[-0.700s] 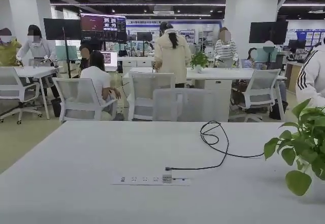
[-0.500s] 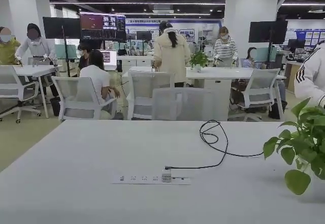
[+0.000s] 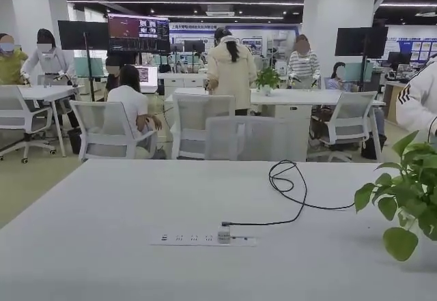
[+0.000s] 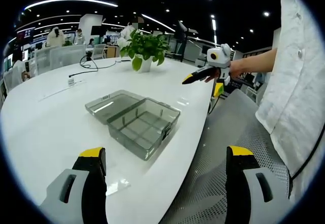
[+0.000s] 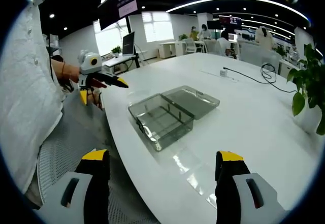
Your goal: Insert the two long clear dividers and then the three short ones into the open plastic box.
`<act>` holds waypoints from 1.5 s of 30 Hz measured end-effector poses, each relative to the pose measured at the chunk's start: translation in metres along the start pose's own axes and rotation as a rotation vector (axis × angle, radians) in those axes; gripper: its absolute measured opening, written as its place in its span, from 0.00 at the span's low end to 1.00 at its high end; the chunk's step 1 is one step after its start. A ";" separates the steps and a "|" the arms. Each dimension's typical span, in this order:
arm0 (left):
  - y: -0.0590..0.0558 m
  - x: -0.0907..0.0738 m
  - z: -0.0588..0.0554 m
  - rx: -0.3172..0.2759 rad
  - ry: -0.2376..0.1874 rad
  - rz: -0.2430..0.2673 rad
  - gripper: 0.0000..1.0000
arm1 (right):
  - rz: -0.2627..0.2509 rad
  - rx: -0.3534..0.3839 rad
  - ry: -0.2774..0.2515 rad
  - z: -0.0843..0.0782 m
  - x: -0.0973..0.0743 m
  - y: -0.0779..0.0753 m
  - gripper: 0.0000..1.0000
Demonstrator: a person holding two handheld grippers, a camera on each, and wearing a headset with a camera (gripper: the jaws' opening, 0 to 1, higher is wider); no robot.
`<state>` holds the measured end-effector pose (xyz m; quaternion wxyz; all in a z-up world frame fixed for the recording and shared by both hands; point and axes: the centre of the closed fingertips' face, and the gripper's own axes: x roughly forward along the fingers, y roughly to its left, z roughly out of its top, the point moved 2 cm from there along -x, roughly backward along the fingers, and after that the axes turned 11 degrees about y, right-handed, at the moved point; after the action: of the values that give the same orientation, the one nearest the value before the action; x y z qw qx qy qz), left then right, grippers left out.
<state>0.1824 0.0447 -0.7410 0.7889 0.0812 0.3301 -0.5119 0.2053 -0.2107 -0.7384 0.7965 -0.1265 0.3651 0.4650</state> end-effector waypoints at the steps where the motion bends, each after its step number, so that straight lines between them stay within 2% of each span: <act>1: 0.000 0.000 0.000 -0.002 -0.001 0.000 1.00 | 0.001 0.001 0.000 0.000 0.000 0.000 0.87; 37: 0.000 -0.001 0.000 0.000 0.011 -0.001 1.00 | -0.003 0.008 -0.017 -0.002 0.002 0.000 0.87; 45: 0.006 -0.005 0.002 -0.009 0.004 0.011 1.00 | -0.009 0.014 -0.024 -0.001 0.001 0.001 0.87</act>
<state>0.1877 0.0503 -0.7375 0.7915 0.0804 0.3333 -0.5059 0.2043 -0.2102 -0.7402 0.8038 -0.1172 0.3581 0.4604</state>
